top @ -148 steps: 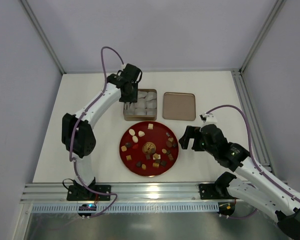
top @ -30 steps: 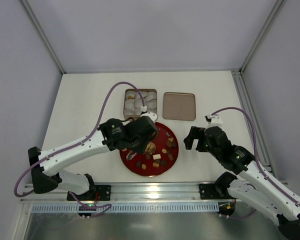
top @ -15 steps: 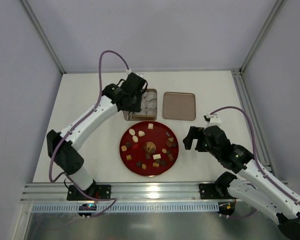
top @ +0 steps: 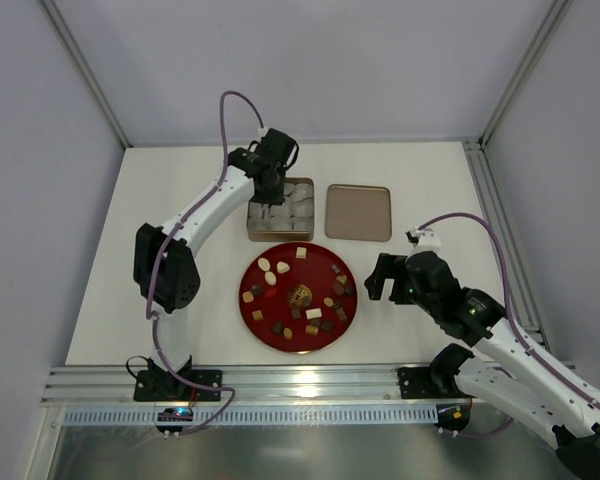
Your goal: Pack the chocolate
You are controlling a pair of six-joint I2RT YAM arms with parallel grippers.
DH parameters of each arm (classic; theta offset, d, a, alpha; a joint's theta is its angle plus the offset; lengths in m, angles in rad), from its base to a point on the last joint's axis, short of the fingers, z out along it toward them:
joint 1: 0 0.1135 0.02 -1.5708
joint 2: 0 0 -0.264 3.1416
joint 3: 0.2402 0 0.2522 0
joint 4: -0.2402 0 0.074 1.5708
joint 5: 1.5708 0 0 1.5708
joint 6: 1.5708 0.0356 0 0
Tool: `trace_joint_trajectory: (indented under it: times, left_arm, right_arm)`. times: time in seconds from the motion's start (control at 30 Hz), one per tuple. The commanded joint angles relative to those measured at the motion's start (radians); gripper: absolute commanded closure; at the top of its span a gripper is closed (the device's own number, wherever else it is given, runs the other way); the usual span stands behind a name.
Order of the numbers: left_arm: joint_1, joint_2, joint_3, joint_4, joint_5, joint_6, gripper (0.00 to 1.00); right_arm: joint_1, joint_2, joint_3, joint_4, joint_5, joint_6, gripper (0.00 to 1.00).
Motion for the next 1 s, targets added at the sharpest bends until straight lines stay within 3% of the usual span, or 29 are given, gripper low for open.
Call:
trace_joint_trajectory:
  times: [0.0, 0.57, 0.97]
  left_arm:
    - [0.004, 0.013, 0.057, 0.024, 0.002, 0.031, 0.74]
    - [0.004, 0.047, 0.054, 0.017, 0.008, 0.048, 0.70]
    - [0.006, 0.045, 0.075, 0.003, 0.001, 0.058, 0.62]
  right_arm:
    - [0.000, -0.004, 0.005, 0.018, -0.005, 0.013, 0.00]
    - [0.000, 0.014, -0.013, 0.049, -0.017, 0.016, 0.00]
    - [0.000, 0.005, -0.015, 0.042, -0.022, 0.018, 0.00]
